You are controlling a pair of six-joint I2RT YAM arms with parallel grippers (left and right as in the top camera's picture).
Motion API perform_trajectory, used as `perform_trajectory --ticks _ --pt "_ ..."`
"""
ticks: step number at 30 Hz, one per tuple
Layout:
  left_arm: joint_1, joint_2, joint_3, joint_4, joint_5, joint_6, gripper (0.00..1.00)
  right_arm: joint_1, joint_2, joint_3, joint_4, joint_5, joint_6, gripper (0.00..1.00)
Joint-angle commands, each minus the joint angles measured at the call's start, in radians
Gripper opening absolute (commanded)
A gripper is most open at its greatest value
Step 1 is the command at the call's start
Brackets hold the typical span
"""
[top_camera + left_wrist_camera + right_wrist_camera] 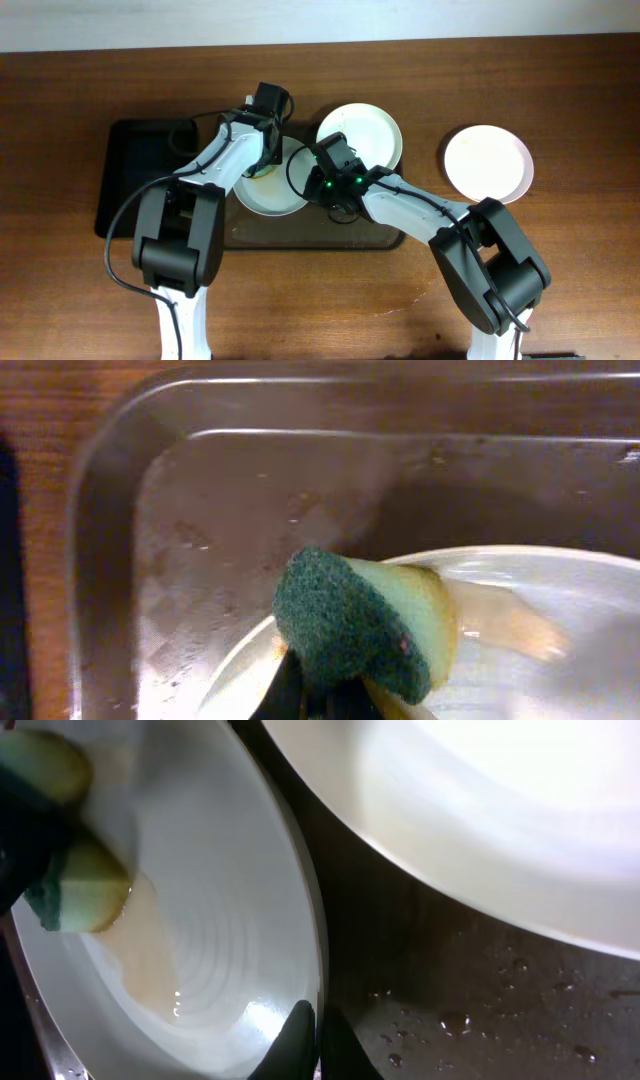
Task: Clean dirty plates on tray and stack at the side
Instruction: 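Scrub the held plate with the sponge in the left gripper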
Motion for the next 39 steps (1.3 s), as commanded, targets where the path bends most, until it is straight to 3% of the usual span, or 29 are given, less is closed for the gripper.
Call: perform_trajectory --ticks 1,4,7,10,12,16,20,23,26,31,34,35,36,39 --pt "0.021 0.039 -0.016 -0.083 -0.136 -0.039 0.01 -0.005 0.013 0.002 -0.017 0.004 -0.011 0.04" --pt "0.021 0.039 -0.016 -0.227 0.076 0.117 0.01 -0.005 0.013 0.002 -0.017 0.001 -0.011 0.04" --pt "0.022 0.039 -0.016 -0.288 0.474 0.324 0.01 -0.005 0.013 0.002 -0.017 -0.006 -0.011 0.04" --pt "0.028 0.039 -0.016 -0.192 0.682 0.327 0.01 -0.005 0.013 0.002 -0.017 -0.006 -0.011 0.04" --pt "0.035 0.039 -0.016 -0.121 0.641 0.278 0.01 -0.005 0.013 0.002 -0.017 -0.007 -0.019 0.04" --pt "0.053 0.039 -0.016 -0.053 0.378 0.13 0.01 -0.005 0.013 0.002 -0.017 -0.007 -0.019 0.04" --pt "0.056 0.039 -0.016 -0.14 -0.08 -0.045 0.01 -0.005 0.013 0.002 -0.017 -0.01 -0.019 0.04" --pt "0.056 0.039 -0.008 -0.165 -0.204 -0.048 0.01 -0.005 0.013 0.002 -0.017 -0.015 -0.019 0.04" --pt "0.056 0.038 0.112 -0.234 -0.182 -0.051 0.01 -0.005 0.013 0.002 -0.028 -0.018 -0.019 0.04" --pt "0.063 0.037 0.473 -0.485 0.029 -0.019 0.01 -0.005 0.013 0.002 -0.037 -0.017 -0.019 0.04" --pt "0.071 0.037 0.573 -0.583 0.054 -0.008 0.01 -0.005 0.016 0.002 -0.04 -0.005 -0.019 0.04" --pt "0.078 0.037 0.574 -0.589 0.054 -0.008 0.01 -0.005 0.024 0.002 -0.037 -0.005 -0.018 0.07" --pt "0.085 0.037 0.574 -0.592 0.054 -0.008 0.01 -0.005 0.034 0.002 -0.027 -0.005 -0.017 0.17" --pt "0.12 0.038 0.574 -0.592 0.055 -0.008 0.01 -0.005 0.067 0.003 0.007 -0.006 0.003 0.27"
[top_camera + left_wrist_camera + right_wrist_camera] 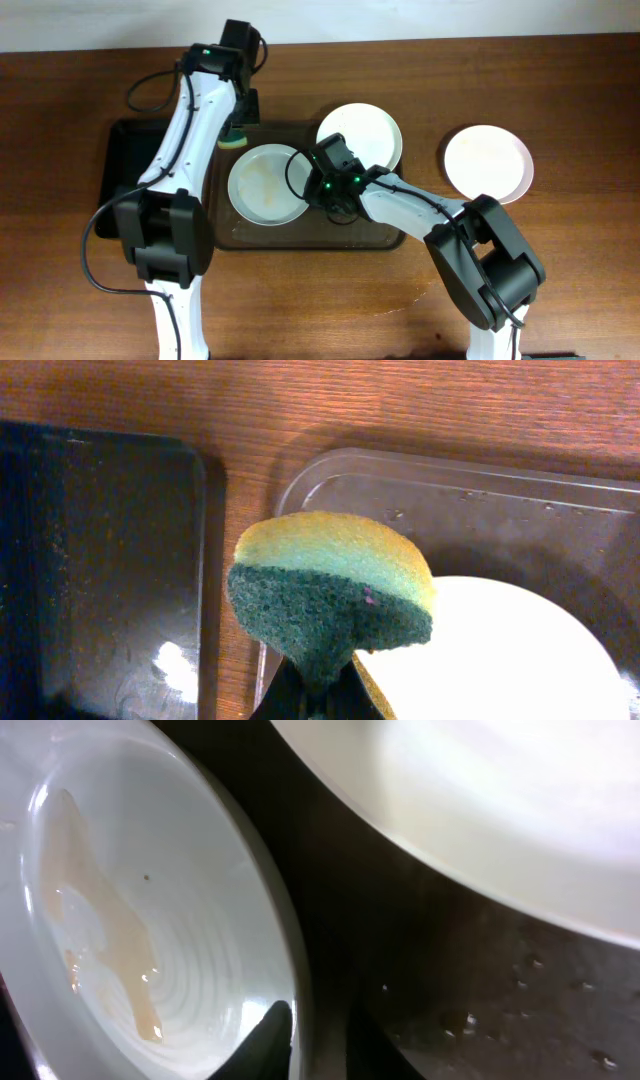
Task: Clean dirty plates on tray and stack at the side
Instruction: 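Scrub the held plate with the sponge in the left gripper, then carry the plate right with the right gripper and stack it on the first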
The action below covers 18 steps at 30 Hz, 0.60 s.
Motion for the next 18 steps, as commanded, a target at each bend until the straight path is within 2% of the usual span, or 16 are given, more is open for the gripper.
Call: perform_trajectory --ticks 1,2,5,8,10,12,13,18 --pt "0.041 0.0 0.018 -0.002 0.01 0.013 0.01 -0.005 0.047 -0.007 0.013 0.013 0.017 0.22" --pt "0.048 0.0 0.018 -0.002 0.019 0.013 0.01 -0.005 0.047 -0.003 0.009 0.003 0.016 0.04" --pt "0.051 0.001 0.017 -0.001 0.022 0.013 0.01 -0.005 0.041 0.056 -0.065 -0.025 -0.042 0.04" --pt "0.053 0.001 0.017 -0.001 0.022 0.013 0.01 -0.005 0.007 0.21 -0.29 0.017 -0.206 0.04" --pt "0.054 0.001 0.017 -0.003 0.022 0.013 0.02 0.012 -0.007 0.341 -0.482 0.181 -0.32 0.04" --pt "0.054 0.001 0.017 -0.005 0.022 0.013 0.02 0.029 -0.007 0.414 -0.591 0.285 -0.375 0.04" --pt "0.054 0.001 0.017 -0.005 0.021 0.013 0.01 0.06 -0.007 0.465 -0.679 0.455 -0.392 0.04" --pt "0.058 0.001 0.017 -0.004 0.021 0.013 0.02 0.196 -0.007 0.491 -0.773 0.888 -0.391 0.04"
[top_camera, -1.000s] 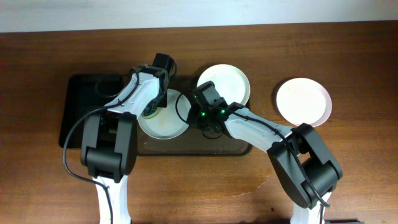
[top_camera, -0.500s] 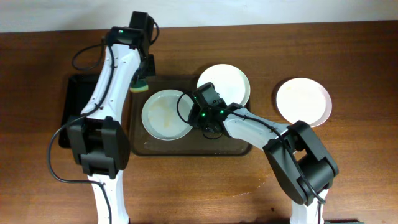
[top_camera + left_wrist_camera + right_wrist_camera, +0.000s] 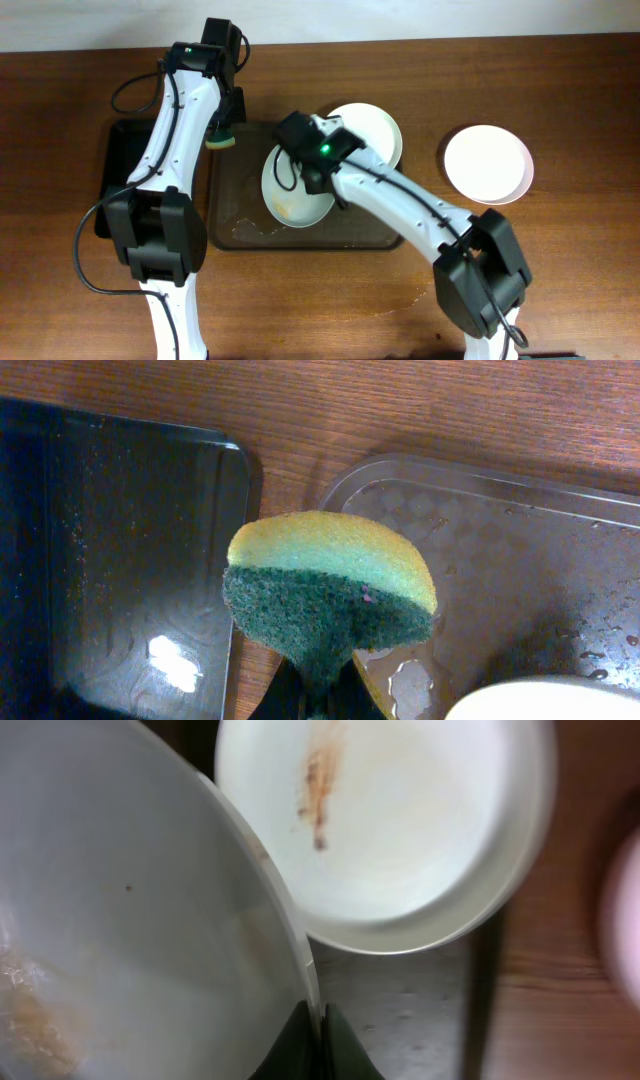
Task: Clean dirty plates on tray and stack at the side
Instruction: 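Carry the plate right with the right gripper and stack it on the first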
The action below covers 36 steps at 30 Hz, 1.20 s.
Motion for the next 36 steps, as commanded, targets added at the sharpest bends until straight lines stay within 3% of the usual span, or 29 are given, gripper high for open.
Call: perform_trajectory --ticks 1,5,8,16,23,27,31,33,36 --pt "0.007 0.001 0.016 0.002 0.007 0.013 0.02 0.097 -0.019 0.024 -0.025 0.367 -0.011 0.04" --pt "0.013 0.001 0.014 0.003 0.007 0.013 0.01 0.222 -0.019 0.024 -0.101 0.694 0.077 0.04" --pt "0.014 0.001 0.014 0.003 0.007 0.013 0.01 0.267 -0.019 0.024 -0.177 0.773 0.188 0.04" --pt "0.015 0.001 0.014 0.005 0.007 0.012 0.02 0.278 -0.037 0.024 -0.413 0.839 0.568 0.04" --pt "0.014 0.001 0.014 0.0 0.007 0.013 0.01 0.218 -0.175 0.024 -0.426 0.671 0.523 0.04" --pt "0.014 0.001 0.014 -0.003 0.007 0.013 0.02 0.048 -0.267 0.024 -0.34 0.393 0.272 0.04" --pt "0.014 0.001 0.014 -0.007 0.007 0.013 0.02 -0.224 -0.316 0.024 -0.205 0.114 0.051 0.04" --pt "0.014 0.001 0.014 -0.01 0.007 0.013 0.02 -0.426 -0.314 0.024 -0.166 -0.075 -0.031 0.04" --pt "0.014 0.001 0.014 -0.01 0.007 0.013 0.01 -0.743 -0.312 0.02 -0.174 -0.228 -0.041 0.04"
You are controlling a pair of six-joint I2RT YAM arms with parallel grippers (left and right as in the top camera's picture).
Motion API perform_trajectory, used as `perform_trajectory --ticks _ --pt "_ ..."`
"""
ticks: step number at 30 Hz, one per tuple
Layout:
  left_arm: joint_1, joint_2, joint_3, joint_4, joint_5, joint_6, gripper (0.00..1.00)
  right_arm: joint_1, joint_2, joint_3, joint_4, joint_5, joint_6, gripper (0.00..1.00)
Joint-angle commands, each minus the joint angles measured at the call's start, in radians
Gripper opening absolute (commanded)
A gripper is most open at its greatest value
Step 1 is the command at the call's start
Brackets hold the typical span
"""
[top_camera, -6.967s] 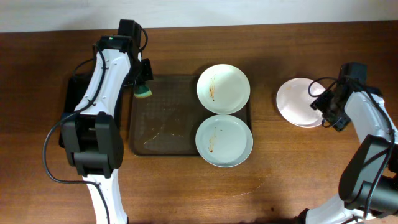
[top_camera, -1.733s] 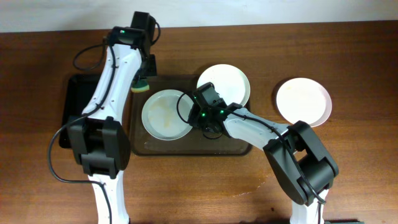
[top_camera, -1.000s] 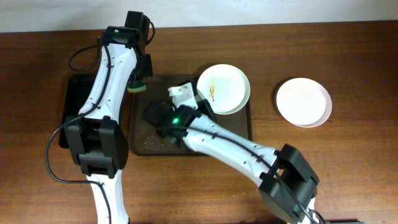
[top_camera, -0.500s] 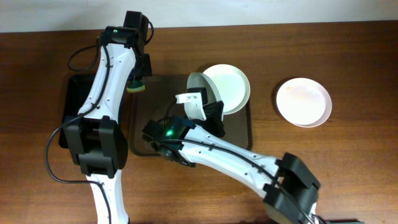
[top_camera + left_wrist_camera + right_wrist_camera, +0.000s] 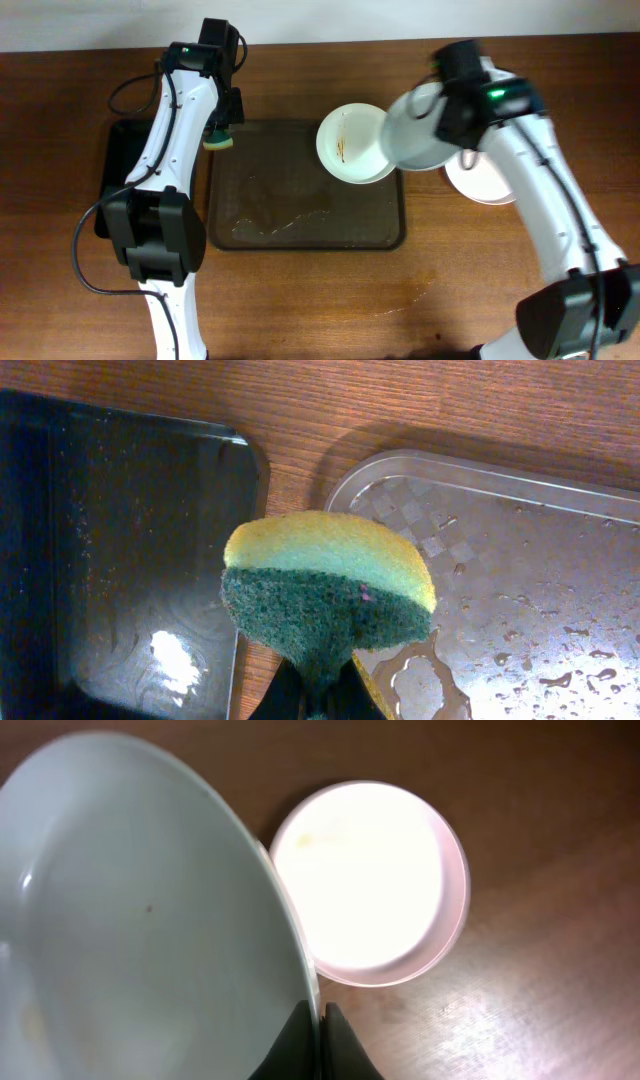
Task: Clean dirty plates on tray and stack at the side
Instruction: 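Carry the plate right with the right gripper and stack it on the first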
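Observation:
My right gripper (image 5: 452, 128) is shut on the rim of a white plate (image 5: 412, 140) and holds it tilted in the air between the tray and a pink-rimmed plate (image 5: 495, 185) on the table. In the right wrist view the held plate (image 5: 150, 920) fills the left, pinched by the gripper (image 5: 318, 1020), with the pink-rimmed plate (image 5: 370, 880) below it. A white plate with a brown streak (image 5: 345, 145) sits at the far right of the wet clear tray (image 5: 300, 200). My left gripper (image 5: 320, 695) is shut on a yellow-green sponge (image 5: 330, 590) above the tray's far-left corner.
A black tray (image 5: 120, 175) lies on the wooden table left of the clear tray, and shows in the left wrist view as the black tray (image 5: 130, 560). Puddles and drops of water lie on the clear tray's floor (image 5: 520, 590).
My right gripper has carried the white plate from over the tray's middle to the right, beside the pink-rimmed plate. The left gripper with the sponge has stayed put.
First the sponge in my left gripper was pressed on the stained plate in the tray while my right gripper held its rim. Then the sponge was up at the tray's far-left corner. Then the plate was held off the tray, and now it hangs to the right.

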Motion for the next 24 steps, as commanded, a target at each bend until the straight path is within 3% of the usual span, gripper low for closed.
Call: perform_trajectory --ticks 1,6,14,15,16,17,21,24 --pt "0.006 0.001 0.014 -0.001 0.007 0.013 0.02 -0.251 -0.023 0.009 -0.006 -0.18 -0.041 0.04" --pt "0.006 0.001 0.014 -0.001 0.007 0.013 0.01 -0.509 0.029 -0.071 0.052 -0.183 -0.041 0.04" --pt "0.006 0.001 0.014 0.011 0.007 0.012 0.02 -0.465 0.089 -0.304 0.303 -0.225 -0.04 0.05" --pt "0.006 0.001 0.014 0.011 0.007 0.012 0.02 -0.452 0.097 -0.308 0.302 -0.228 -0.041 0.22" --pt "0.006 0.001 0.014 0.011 0.007 0.012 0.02 -0.438 0.102 -0.308 0.298 -0.238 -0.044 0.47" --pt "0.006 0.001 0.014 0.01 0.008 0.012 0.02 -0.413 0.102 -0.308 0.295 -0.257 -0.065 0.62" --pt "0.006 0.001 0.014 0.01 0.007 0.013 0.02 -0.384 0.099 -0.221 0.221 -0.379 -0.111 0.64" --pt "0.006 0.001 0.014 0.01 0.01 0.012 0.01 -0.284 0.097 -0.086 0.172 -0.512 -0.152 0.64"
